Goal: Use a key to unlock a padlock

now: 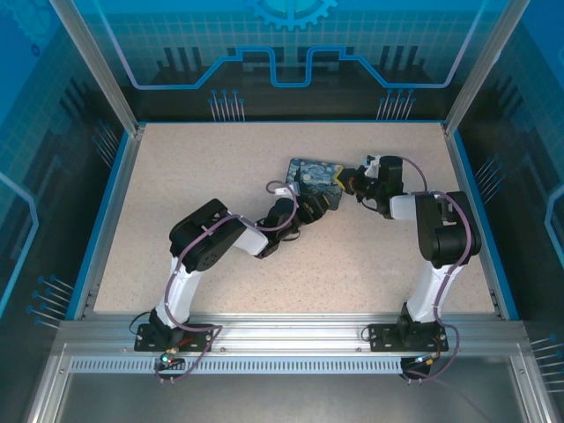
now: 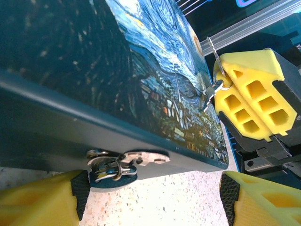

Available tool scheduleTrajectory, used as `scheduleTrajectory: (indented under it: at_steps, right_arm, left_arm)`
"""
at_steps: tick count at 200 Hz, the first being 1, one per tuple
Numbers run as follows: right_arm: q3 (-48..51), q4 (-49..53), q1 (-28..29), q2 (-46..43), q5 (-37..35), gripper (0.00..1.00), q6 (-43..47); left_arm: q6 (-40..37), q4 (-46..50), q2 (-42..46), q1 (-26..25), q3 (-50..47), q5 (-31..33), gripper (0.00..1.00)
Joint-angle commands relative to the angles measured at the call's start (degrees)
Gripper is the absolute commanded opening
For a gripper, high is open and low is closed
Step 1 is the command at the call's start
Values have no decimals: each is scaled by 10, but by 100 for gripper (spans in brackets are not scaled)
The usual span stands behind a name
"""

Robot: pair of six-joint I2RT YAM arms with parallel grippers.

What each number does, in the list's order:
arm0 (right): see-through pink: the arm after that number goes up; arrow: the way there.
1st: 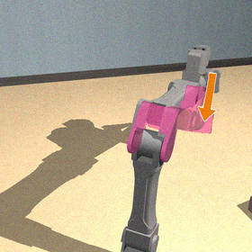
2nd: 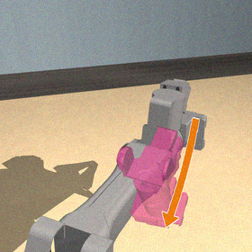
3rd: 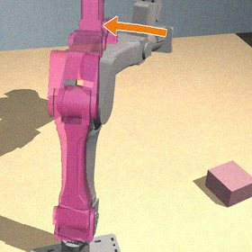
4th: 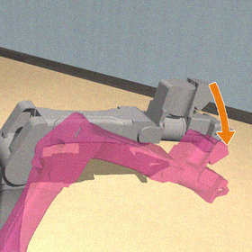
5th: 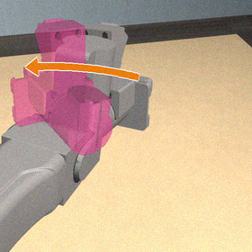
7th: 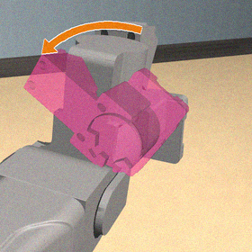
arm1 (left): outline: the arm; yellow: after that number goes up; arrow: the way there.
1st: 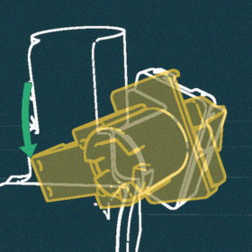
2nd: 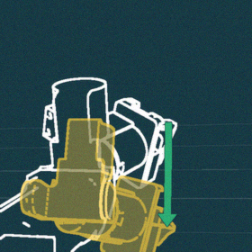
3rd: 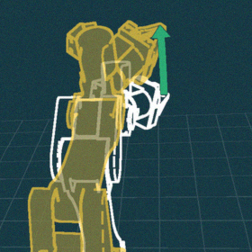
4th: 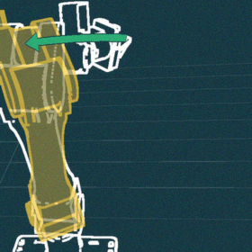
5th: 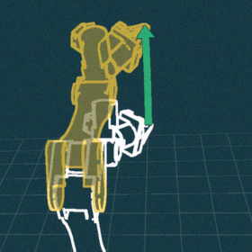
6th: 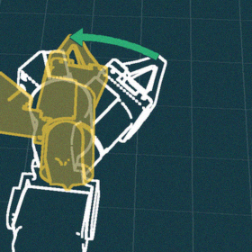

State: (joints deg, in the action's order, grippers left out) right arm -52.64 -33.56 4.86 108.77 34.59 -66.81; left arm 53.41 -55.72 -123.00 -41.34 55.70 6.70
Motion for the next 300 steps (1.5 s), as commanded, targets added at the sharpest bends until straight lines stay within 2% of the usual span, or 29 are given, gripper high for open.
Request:
scheduleTrajectory:
  at_steps: [1,34,65,90,118,133,159,183,206,254,300]
  right_arm:
    - [0,44,5,25,-8,0,10]
    - [0,45,5,23,-7,0,9]
    - [1,44,4,21,-7,0,10]
    - [1,47,4,19,-7,0,11]
    - [1,48,4,18,-8,0,11]
    - [1,49,3,18,-8,0,11]
    - [2,50,4,18,-9,0,12]
    - [3,52,3,18,-10,0,14]
    - [4,51,3,20,-9,0,14]
    - [1,53,3,20,-8,0,15]
    - [1,52,3,23,-8,0,15]
  left_arm:
    - [-61,117,17,1,30,13,75]
    - [-146,255,37,-4,64,45,76]
    - [-164,317,33,-6,83,76,77]
    - [-166,324,27,-7,84,86,77]
    - [-194,399,15,-14,127,121,78]
    - [-208,405,9,-16,139,115,78]
    - [-221,372,5,-16,141,71,79]
    - [-208,259,17,-15,99,6,80]
    - [-163,152,29,-9,56,-19,80]
    - [-86,62,21,5,32,-40,79]
    - [-72,44,25,5,33,-56,79]
